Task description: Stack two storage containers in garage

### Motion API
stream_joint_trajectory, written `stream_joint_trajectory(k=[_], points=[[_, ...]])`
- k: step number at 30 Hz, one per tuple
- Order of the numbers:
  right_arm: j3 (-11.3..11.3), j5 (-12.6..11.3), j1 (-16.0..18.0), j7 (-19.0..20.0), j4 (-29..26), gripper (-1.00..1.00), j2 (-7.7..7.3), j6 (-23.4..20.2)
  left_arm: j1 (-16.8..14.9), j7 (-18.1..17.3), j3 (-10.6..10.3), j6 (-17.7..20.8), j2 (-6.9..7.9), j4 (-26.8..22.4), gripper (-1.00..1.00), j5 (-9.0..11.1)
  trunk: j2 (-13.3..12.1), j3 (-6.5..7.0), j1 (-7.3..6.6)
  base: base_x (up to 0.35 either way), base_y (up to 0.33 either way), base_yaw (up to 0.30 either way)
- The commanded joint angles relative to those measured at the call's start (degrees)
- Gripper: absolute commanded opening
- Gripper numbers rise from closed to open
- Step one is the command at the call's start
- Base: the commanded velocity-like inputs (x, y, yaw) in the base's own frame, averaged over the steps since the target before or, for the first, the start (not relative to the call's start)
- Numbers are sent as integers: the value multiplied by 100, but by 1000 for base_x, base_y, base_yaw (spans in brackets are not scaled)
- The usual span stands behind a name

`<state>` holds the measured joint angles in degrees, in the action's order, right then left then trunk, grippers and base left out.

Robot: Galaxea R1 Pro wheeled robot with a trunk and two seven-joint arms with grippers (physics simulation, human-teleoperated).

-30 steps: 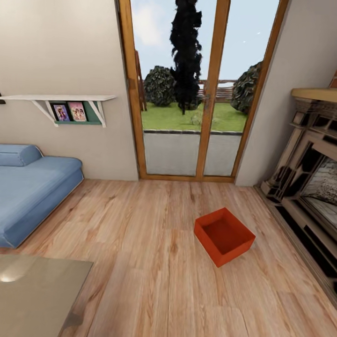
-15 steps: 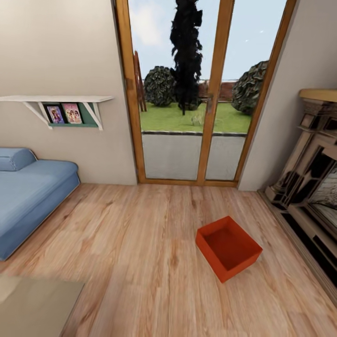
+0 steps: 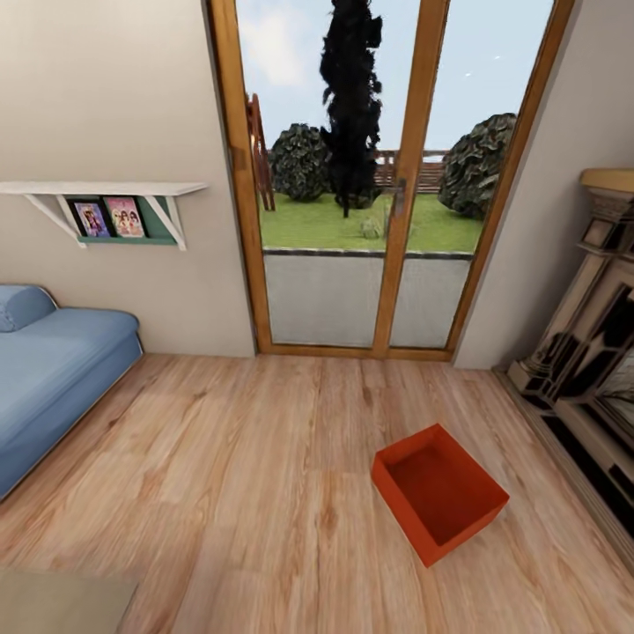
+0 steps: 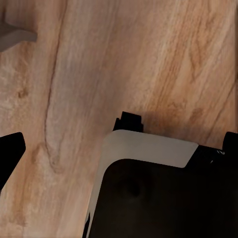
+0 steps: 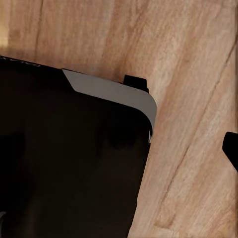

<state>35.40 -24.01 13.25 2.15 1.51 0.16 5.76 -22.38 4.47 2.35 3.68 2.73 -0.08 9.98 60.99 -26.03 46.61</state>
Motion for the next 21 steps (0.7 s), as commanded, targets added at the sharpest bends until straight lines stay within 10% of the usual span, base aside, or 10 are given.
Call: stream_joint_trajectory(k=[1,21], points=[[46,-60,6,22,16,100,2,31,-4,10,21,19,0,-1,100,28,3,-5,3,322,0,0],[46,-60,5,22,16,100,5,31,-4,10,22,19,0,-1,100,28,3,-5,3,322,0,0]])
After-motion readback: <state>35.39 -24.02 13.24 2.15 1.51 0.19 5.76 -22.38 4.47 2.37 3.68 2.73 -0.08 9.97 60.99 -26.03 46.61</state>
